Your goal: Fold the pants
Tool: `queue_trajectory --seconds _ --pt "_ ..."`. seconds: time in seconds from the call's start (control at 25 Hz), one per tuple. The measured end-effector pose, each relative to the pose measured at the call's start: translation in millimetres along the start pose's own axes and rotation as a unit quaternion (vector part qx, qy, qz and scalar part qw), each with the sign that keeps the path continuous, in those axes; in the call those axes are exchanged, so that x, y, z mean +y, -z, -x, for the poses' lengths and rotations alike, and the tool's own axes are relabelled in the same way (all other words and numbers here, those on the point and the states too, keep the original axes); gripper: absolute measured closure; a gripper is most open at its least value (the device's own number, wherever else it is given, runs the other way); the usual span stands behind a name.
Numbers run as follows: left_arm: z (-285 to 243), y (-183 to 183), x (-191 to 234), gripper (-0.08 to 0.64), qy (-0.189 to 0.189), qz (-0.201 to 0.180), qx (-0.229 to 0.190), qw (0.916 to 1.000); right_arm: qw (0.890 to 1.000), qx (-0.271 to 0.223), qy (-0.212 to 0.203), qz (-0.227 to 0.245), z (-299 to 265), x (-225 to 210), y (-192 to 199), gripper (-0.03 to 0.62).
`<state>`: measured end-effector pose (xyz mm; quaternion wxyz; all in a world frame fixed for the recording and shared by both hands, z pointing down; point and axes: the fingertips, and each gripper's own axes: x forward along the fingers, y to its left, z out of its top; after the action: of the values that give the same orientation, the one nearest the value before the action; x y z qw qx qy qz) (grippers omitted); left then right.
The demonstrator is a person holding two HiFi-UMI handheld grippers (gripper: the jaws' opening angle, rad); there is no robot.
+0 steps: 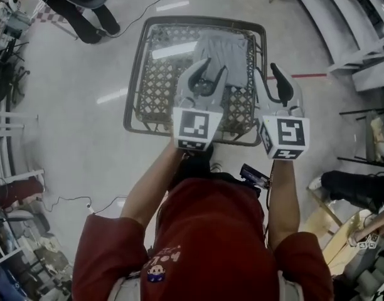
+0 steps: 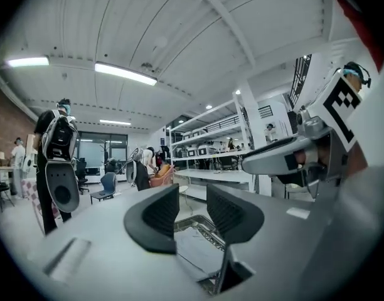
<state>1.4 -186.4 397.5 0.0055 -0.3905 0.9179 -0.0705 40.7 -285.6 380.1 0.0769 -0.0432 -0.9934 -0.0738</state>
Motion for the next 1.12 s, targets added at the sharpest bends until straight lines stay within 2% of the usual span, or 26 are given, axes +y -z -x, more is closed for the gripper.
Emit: queue_trajectory --seconds 0.32,0.52,0.92,1.12 --pt "68.9 -12.2 -12.1 0.434 -0.031 -0.011 -0.007 0.9994 1.0 -0.024 0.009 0.004 67.6 31.4 -6.8 0.451" --pt "95.8 -8.6 -13.3 0.436 -0.041 0.002 -0.008 0.9991 0.999 -0.028 0.012 -0.02 87.6 39.9 -1.5 0.451" --pt "108.5 -5.0 -25.7 0.495 -0.032 0.0 -0.01 0.9994 1.0 -0.023 0.002 -0.01 97.2 50.7 1.0 0.473" --pt "105.6 -3.1 -29.7 0.545 -0.034 -0.001 -0.003 0.9994 1.0 -0.019 -0.013 -0.018 98.4 55.8 3.9 0.561"
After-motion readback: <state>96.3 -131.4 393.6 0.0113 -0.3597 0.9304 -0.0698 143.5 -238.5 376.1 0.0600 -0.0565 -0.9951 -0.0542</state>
